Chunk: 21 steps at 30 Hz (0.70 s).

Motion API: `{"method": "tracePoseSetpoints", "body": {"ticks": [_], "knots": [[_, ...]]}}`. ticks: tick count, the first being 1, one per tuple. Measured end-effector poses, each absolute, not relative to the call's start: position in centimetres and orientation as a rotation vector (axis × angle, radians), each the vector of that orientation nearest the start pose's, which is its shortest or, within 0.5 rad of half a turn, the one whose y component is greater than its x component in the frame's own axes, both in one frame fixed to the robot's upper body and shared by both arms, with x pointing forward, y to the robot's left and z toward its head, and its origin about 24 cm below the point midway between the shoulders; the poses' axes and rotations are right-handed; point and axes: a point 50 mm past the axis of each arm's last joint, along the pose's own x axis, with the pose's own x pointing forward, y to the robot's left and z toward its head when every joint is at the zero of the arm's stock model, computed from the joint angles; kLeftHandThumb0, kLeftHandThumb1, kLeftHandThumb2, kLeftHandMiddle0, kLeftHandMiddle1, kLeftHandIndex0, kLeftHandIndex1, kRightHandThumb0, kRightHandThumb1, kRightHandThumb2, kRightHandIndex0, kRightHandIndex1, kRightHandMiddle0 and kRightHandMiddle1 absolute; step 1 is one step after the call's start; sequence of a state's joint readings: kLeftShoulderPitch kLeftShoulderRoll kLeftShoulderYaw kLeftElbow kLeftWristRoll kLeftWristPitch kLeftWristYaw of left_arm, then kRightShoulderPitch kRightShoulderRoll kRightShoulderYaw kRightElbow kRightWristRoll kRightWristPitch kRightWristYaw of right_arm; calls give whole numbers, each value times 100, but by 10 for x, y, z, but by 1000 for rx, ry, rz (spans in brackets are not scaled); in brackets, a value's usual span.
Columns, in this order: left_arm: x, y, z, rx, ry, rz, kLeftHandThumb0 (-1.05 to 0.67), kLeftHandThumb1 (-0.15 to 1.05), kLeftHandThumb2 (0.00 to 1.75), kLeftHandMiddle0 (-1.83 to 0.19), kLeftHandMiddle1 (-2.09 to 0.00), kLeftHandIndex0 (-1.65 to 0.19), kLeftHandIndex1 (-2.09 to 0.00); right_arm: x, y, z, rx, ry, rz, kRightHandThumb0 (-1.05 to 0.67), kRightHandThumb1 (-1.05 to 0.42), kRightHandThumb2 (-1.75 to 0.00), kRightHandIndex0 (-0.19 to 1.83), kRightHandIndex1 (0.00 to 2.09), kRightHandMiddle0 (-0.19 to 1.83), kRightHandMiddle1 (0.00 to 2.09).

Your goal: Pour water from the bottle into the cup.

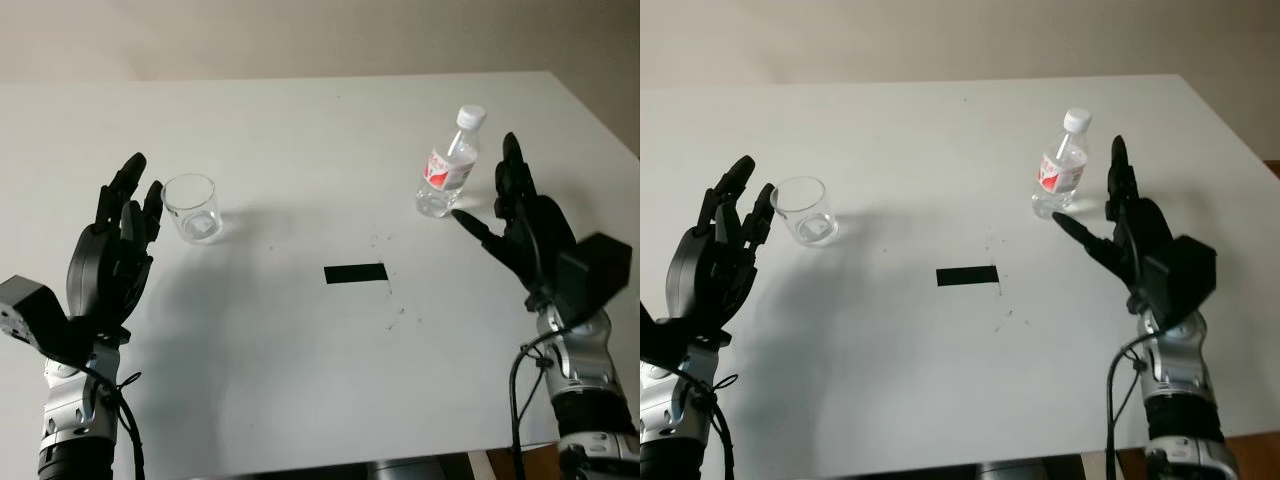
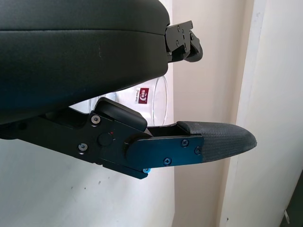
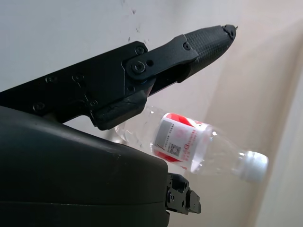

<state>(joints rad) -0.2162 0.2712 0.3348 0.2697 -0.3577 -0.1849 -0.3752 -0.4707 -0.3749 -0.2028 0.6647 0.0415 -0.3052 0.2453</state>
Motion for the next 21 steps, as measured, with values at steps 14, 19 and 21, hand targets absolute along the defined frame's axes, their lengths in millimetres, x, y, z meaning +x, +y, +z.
{"method": "tracePoseSetpoints", "body": {"ticks": [14,19,21], "knots": [[280,266,86,-78,-252,-27,-88,105,55,-3,0,19,-47,354,-269,67,-144,49,-160,-101,-92,-5,-19,0,-19,0],[280,266,86,-78,-252,-24,-89,105,54,-3,0,19,-49,359,-267,70,-109,54,-159,-94,-92,-6,-19,0,-19,0],[280,266,86,-77,-252,-25,-89,105,53,-2,0,19,-49,360,-266,72,-95,49,-143,-92,-94,-6,-19,0,-19,0]]}}
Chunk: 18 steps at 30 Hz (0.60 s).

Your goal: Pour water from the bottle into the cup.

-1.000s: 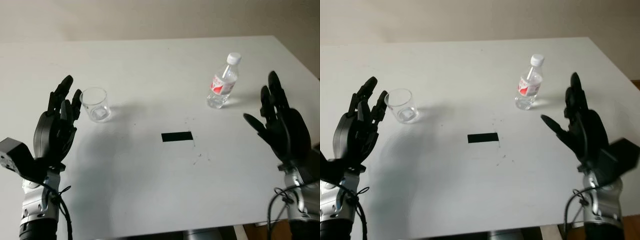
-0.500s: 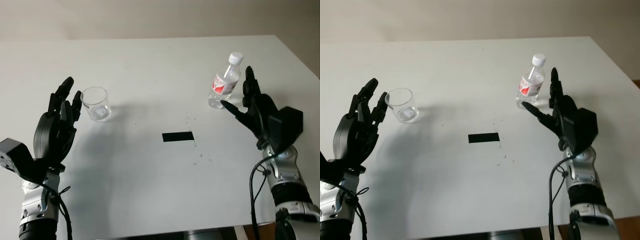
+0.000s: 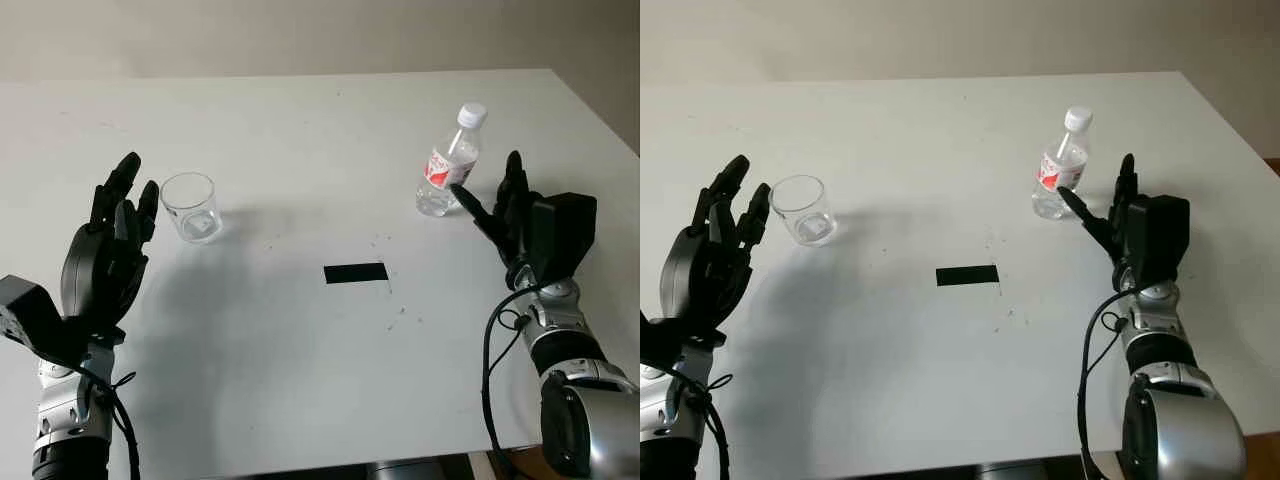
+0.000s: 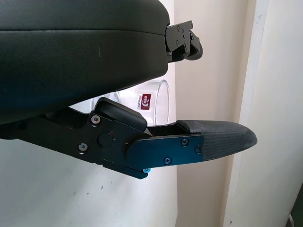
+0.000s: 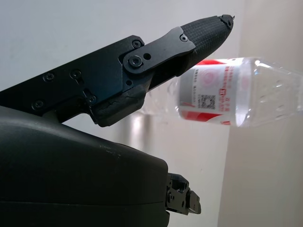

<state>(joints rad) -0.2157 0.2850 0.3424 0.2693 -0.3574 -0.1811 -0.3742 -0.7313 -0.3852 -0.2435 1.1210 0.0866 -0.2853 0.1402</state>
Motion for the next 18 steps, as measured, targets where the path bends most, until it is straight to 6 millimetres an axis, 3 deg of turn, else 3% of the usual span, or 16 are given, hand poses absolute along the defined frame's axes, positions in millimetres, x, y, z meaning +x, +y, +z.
{"method": "tracePoseSetpoints", "body": {"ticks": [18], "knots": [[281,265,85,-77,-249,-20,-88,105,52,-3,0,19,-50,382,-239,103,-190,-34,-28,-90,-99,-6,-19,0,-19,0]]}}
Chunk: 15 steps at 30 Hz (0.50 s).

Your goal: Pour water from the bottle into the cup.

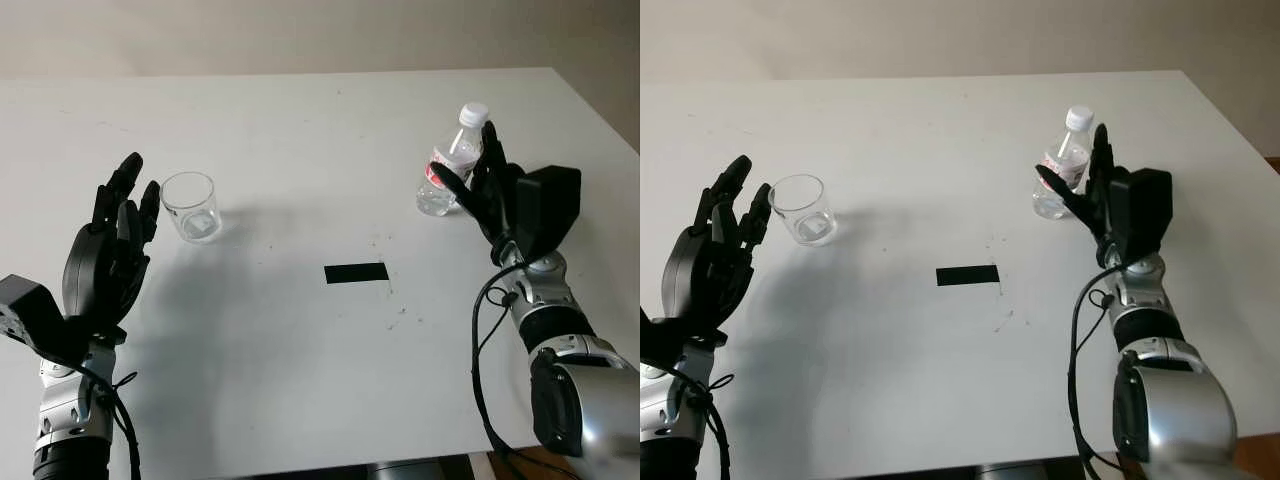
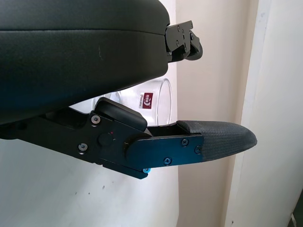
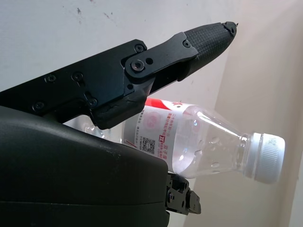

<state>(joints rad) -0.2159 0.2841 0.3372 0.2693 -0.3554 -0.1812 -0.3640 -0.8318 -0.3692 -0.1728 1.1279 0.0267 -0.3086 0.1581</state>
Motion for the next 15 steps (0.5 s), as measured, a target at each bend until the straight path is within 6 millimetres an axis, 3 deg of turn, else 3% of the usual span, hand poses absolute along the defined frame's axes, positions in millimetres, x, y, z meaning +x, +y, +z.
{"method": "tracePoseSetpoints", "body": {"ticks": [5,13,15], "knots": [[281,265,85,-78,-249,-19,-88,105,50,-3,0,19,-52,387,-235,108,-227,-13,-41,-88,-98,-5,-19,0,-19,0],[281,265,86,-78,-250,-24,-89,105,49,-2,0,19,-50,395,-235,117,-224,16,-137,-56,-92,-4,-19,0,-19,0],[281,264,86,-78,-250,-25,-89,105,49,-2,0,19,-49,396,-235,117,-168,25,-182,-43,-90,-4,-9,6,-6,7]]}}
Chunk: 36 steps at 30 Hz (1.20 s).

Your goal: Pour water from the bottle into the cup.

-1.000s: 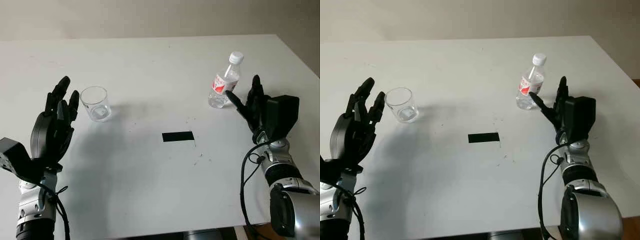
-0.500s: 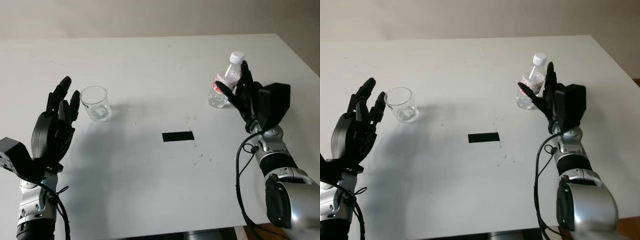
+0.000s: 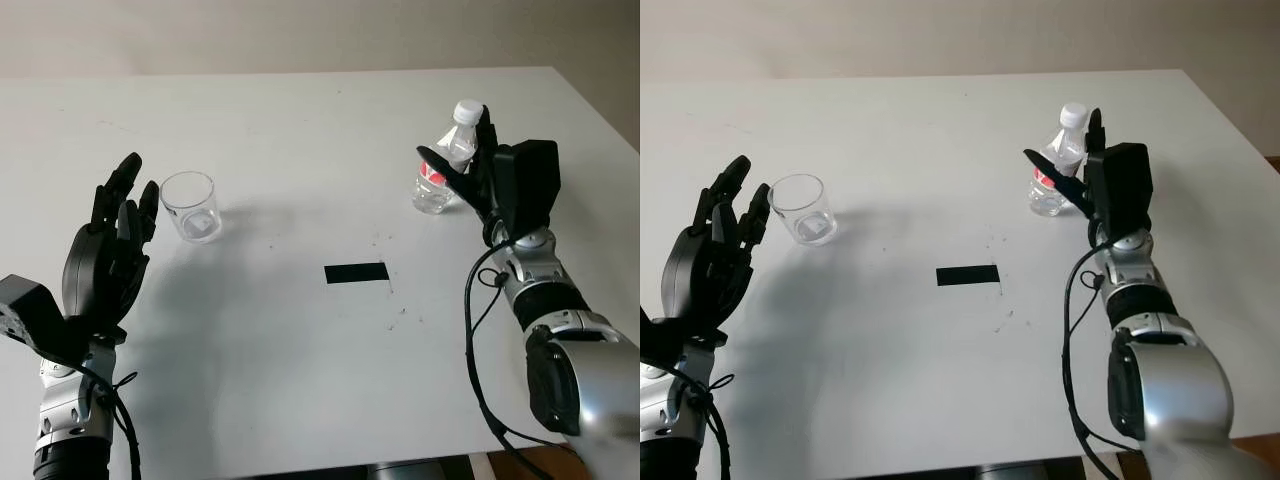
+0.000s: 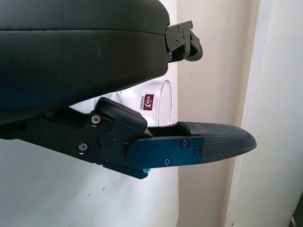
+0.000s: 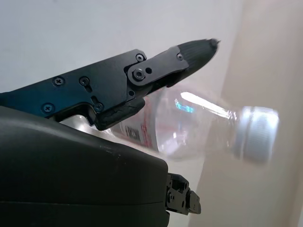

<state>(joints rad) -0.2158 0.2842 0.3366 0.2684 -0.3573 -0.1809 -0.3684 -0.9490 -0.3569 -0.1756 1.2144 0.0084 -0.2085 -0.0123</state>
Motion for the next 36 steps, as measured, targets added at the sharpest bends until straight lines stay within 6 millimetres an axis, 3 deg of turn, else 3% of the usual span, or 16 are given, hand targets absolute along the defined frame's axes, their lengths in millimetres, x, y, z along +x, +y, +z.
{"method": "tracePoseSetpoints", "body": {"ticks": [2,3,4,6,9,15,22,29,32,36], "knots": [[281,264,86,-78,-250,-25,-90,105,47,-2,0,19,-48,398,-234,117,-123,40,-228,-37,-89,-5,10,17,13,19],[281,265,86,-78,-251,-24,-89,105,47,-2,0,19,-48,398,-233,116,-114,48,-250,-33,-90,-5,12,46,1,74],[281,264,86,-78,-251,-24,-89,105,46,-2,0,19,-47,399,-232,116,-109,57,-266,-31,-91,-5,7,90,-9,112],[281,264,86,-78,-252,-24,-89,105,47,-2,0,19,-47,399,-231,114,-106,79,-281,-30,-92,-5,8,163,-14,169],[281,264,86,-78,-253,-24,-89,105,46,-3,0,19,-48,399,-230,111,-111,115,-275,-36,-92,-5,17,201,-10,197],[281,264,87,-80,-258,-21,-90,105,47,-2,0,19,-50,401,-227,110,-157,146,-177,-41,-93,-6,57,209,22,209],[281,263,88,-80,-266,-12,-90,105,47,-1,0,19,-47,401,-224,110,-176,152,-99,-33,-100,-6,70,209,46,209],[281,263,88,-79,-270,-11,-90,105,47,-2,0,19,-47,401,-223,110,-190,141,-106,-24,-105,-12,74,209,51,209],[281,263,89,-77,-271,-7,-90,105,48,-2,0,19,-46,401,-221,111,-197,133,-112,-17,-105,-18,90,209,61,209],[281,263,89,-77,-272,-8,-91,105,48,-1,0,19,-46,403,-212,113,-268,99,-79,-11,-105,-24,94,209,62,209]]}}
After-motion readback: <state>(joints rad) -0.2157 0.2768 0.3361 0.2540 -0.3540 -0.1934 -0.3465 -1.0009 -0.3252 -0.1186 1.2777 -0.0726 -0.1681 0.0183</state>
